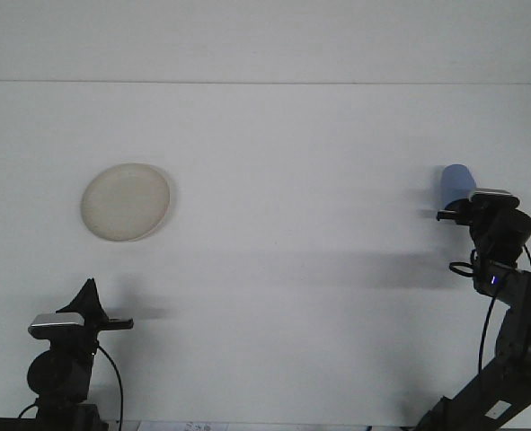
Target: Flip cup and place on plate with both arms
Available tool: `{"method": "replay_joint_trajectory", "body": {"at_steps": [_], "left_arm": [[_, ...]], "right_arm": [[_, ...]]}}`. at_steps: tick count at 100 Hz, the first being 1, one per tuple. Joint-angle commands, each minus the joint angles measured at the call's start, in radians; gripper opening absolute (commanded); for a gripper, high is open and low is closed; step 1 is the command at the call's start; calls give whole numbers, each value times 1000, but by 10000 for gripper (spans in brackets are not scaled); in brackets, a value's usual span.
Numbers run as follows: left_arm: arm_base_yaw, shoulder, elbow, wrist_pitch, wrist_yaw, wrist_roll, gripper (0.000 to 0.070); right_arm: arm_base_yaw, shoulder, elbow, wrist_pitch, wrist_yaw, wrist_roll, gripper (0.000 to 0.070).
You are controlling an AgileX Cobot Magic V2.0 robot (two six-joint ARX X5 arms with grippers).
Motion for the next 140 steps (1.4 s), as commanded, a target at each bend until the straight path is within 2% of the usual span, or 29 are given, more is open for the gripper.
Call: {"method": "replay_joint_trajectory", "body": {"at_steps": [1,12,24,36,48,67,90,101,121,140], "left_arm": [[1,-2,-19,14,-3,1,16],[1,-2,-19,14,-3,1,16],[1,-2,-19,14,-3,1,16],[1,-2,-19,14,-3,1,16],[1,-2,-19,14,-3,1,16],[1,-2,-19,14,-3,1,16],[1,-2,-19,14,-3,1,16],[1,-2,-19,15,-3,1,16],[1,-2,-19,15,-3,1,16],[1,-2,-19,15,-3,1,16]], "right_arm": [[-5,24,16,21,-5,-9,11],[-5,5,16,29,-31,6,3],[-3,-71,16,-20,-29,88,2],[19,-212,18,-180,-26,176,2],[84,-372,40,-431,4,220,2],[272,-541,212,-1015,6,192,2],[597,-517,447,-1470,8,133,2],[762,-468,521,-1609,19,125,3],[1026,-377,555,-1763,125,108,3],[1204,-281,555,-1854,132,103,3]]}}
